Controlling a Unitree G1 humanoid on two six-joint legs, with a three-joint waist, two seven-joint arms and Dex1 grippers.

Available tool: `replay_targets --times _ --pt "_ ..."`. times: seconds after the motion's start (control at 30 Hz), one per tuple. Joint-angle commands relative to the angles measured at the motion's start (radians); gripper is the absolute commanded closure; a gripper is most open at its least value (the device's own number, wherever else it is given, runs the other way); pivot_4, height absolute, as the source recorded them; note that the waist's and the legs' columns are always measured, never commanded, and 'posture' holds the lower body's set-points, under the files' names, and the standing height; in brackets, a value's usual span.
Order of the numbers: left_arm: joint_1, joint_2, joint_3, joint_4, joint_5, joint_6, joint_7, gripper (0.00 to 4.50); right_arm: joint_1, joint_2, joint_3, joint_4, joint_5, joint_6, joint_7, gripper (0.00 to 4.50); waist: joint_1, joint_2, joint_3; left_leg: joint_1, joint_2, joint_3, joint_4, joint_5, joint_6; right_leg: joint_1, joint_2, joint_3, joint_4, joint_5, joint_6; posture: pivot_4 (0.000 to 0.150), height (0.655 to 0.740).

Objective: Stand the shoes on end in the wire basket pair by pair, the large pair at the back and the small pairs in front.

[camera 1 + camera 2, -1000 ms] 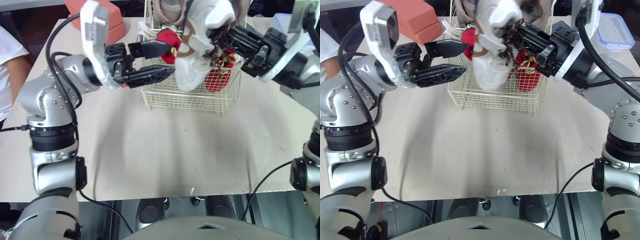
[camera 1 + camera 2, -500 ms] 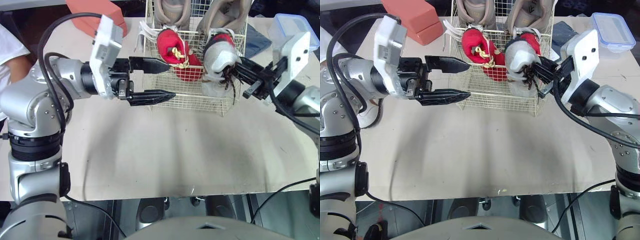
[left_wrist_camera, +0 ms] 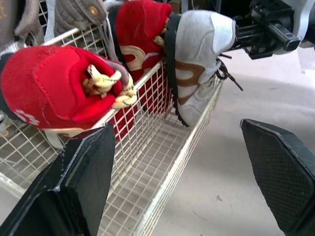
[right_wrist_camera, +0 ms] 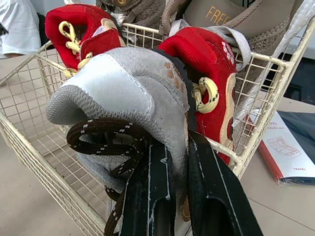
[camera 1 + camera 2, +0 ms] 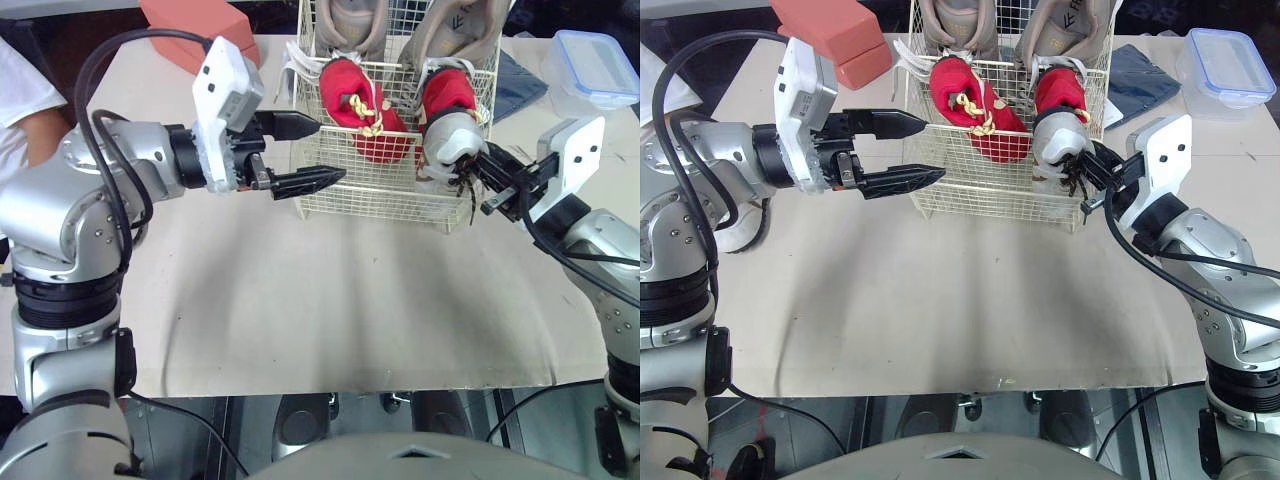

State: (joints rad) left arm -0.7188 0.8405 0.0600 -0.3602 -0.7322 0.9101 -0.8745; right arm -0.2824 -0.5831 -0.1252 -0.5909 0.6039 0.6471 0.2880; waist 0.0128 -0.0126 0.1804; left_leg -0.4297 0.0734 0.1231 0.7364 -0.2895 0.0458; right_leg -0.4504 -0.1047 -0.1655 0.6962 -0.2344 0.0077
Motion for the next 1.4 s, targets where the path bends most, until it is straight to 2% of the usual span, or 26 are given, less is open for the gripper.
replay_targets --times 0.03,0.07,0.1,0.13,0.2,0.33,0.4,0.57,0.67,0.83,0.93,1.17,1.4 --pt "0.004 0.012 0.035 -0.05 -0.022 0.008 0.008 0.08 0.028 -0.011 -0.011 0.008 -0.027 -0.012 0.032 4.5 0.001 0.0 0.0 0.0 0.0 0.0 0.0 0.0 0.0 0.0 0.0 0.0 0.0 0.0 0.0 0.15 0.686" --pt "0.007 0.011 0.039 -0.054 -0.029 0.008 0.007 0.08 0.029 -0.018 -0.015 0.007 -0.025 -0.009 0.042 4.5 0.001 0.0 0.0 0.0 0.0 0.0 0.0 0.0 0.0 0.0 0.0 0.0 0.0 0.0 0.0 0.15 0.686" --pt "0.008 0.008 0.044 -0.056 -0.036 0.006 0.006 0.0 0.029 -0.026 -0.021 0.005 -0.021 -0.005 0.053 3.79 0.001 0.0 0.0 0.0 0.0 0.0 0.0 0.0 0.0 0.0 0.0 0.0 0.0 0.0 0.0 0.15 0.686" --pt "0.009 0.007 0.048 -0.056 -0.038 0.003 0.007 0.0 0.025 -0.031 -0.034 0.004 -0.008 0.002 0.062 3.52 0.001 0.0 0.0 0.0 0.0 0.0 0.0 0.0 0.0 0.0 0.0 0.0 0.0 0.0 0.0 0.15 0.686" --pt "0.011 0.009 0.05 -0.051 -0.034 -0.005 0.007 0.0 0.017 -0.044 -0.054 0.004 0.014 0.014 0.084 2.65 0.001 0.0 0.0 0.0 0.0 0.0 0.0 0.0 0.0 0.0 0.0 0.0 0.0 0.0 0.0 0.15 0.686" --pt "0.022 0.01 0.058 -0.04 -0.026 -0.022 0.006 0.0 0.015 -0.094 -0.094 0.011 0.034 0.029 0.14 0.72 0.001 0.0 0.0 0.0 0.0 0.0 0.0 0.0 0.0 0.0 0.0 0.0 0.0 0.0 0.0 0.15 0.686" --pt "0.037 0.021 0.076 -0.03 -0.013 -0.046 -0.001 0.0 0.022 -0.149 -0.137 0.015 0.068 0.046 0.199 0.06 0.001 0.0 0.0 0.0 0.0 0.0 0.0 0.0 0.0 0.0 0.0 0.0 0.0 0.0 0.0 0.15 0.686" --pt "0.089 0.052 0.171 0.016 -0.014 -0.083 -0.016 0.0 -0.008 -0.261 -0.219 -0.005 0.168 0.055 0.341 0.06 0.0 0.0 0.0 0.0 0.0 -0.001 0.0 0.0 0.0 0.0 0.0 -0.001 0.0 0.001 -0.002 0.15 0.686" --pt "0.127 0.053 0.241 0.084 0.001 -0.136 -0.016 0.0 -0.127 -0.27 -0.206 -0.016 0.246 0.048 0.373 0.06 -0.006 0.0 0.0 0.001 0.0 0.0 0.0 0.0 0.0 0.0 0.001 0.0 0.0 0.0 0.0 0.15 0.686" --pt "0.192 0.046 0.314 0.275 0.126 -0.319 0.023 0.0 -0.375 -0.195 -0.034 0.011 0.247 0.063 0.367 0.06 -0.01 0.0 0.0 0.002 0.0 0.0 0.0 0.0 0.0 0.0 0.001 0.0 0.001 0.0 -0.001 0.15 0.686" --pt "0.224 0.052 0.353 0.368 0.17 -0.389 0.039 0.0 -0.456 -0.14 0.054 0.044 0.206 0.055 0.365 0.06 -0.008 0.0 0.0 0.0 0.001 0.0 0.0 0.0 0.0 0.0 0.0 -0.001 0.0 0.002 -0.004 0.15 0.686" --pt "0.315 0.051 0.483 0.492 0.2 -0.462 0.102 0.0 -0.512 -0.06 0.152 0.088 0.142 0.013 0.419 0.06 0.001 -0.002 0.0 -0.003 0.0 0.001 0.0 0.0 0.0 -0.003 -0.001 -0.003 -0.001 0.002 -0.004 0.15 0.686" --pt "0.364 0.118 0.604 0.759 0.232 -0.507 0.135 0.0 -0.505 -0.035 0.172 0.11 0.114 0.01 0.467 0.06 -0.011 -0.002 0.0 -0.002 0.001 0.001 0.0 0.0 0.0 -0.003 -0.001 -0.004 0.0 0.002 -0.004 0.15 0.686"
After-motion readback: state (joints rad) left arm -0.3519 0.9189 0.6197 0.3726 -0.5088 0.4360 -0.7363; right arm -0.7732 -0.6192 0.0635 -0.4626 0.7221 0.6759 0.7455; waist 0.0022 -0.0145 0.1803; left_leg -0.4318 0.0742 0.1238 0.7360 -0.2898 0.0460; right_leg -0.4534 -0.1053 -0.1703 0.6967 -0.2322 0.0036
